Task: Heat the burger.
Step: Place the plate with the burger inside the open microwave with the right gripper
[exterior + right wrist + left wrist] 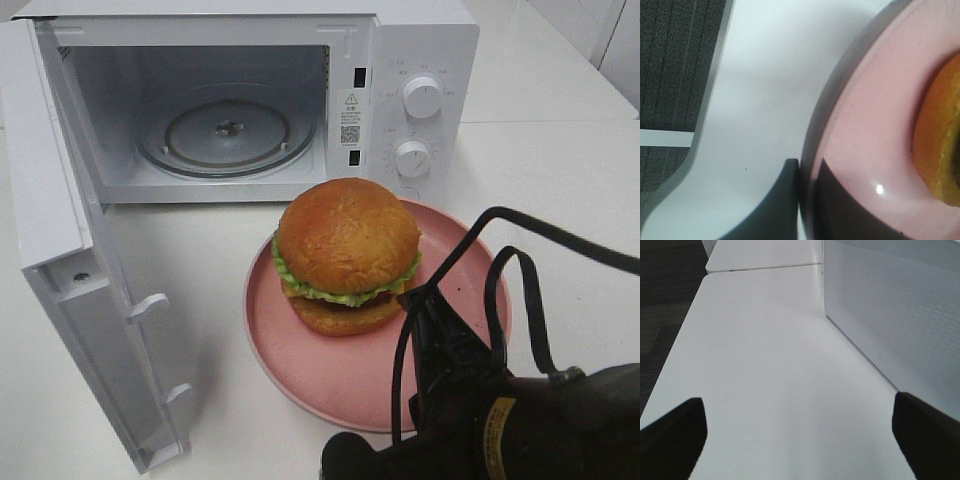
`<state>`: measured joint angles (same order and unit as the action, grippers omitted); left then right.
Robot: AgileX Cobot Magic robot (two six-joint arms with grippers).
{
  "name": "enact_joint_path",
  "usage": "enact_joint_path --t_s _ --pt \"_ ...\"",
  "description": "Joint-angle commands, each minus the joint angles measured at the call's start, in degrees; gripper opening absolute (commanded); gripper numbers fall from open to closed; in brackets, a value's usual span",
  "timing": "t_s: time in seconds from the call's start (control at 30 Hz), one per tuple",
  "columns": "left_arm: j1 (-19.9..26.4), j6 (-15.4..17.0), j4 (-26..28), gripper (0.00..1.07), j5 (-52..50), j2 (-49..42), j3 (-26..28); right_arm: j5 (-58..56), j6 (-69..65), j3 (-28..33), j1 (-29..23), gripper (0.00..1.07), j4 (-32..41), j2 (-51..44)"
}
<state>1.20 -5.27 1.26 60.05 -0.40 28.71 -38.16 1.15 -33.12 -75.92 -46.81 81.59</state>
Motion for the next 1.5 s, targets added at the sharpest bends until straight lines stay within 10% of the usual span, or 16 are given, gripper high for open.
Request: enact_joint_path --t_s 0.03,0.87,1.5 --pt "0.06 0.23 -0.06 0.93 -0.52 -1.03 -0.17 2.01 2.18 0.00 0.00 0.00 -3.15 -0.46" --pt "0.06 0.23 -0.06 0.93 -0.52 -1.03 -0.17 19.42 22.06 0.00 15.30 0.00 -2.12 -0.46" --pt "0.06 0.23 -0.06 0.93 -0.52 -1.03 -0.17 27.27 50.25 -0.06 26.36 0.00 18.16 -0.46"
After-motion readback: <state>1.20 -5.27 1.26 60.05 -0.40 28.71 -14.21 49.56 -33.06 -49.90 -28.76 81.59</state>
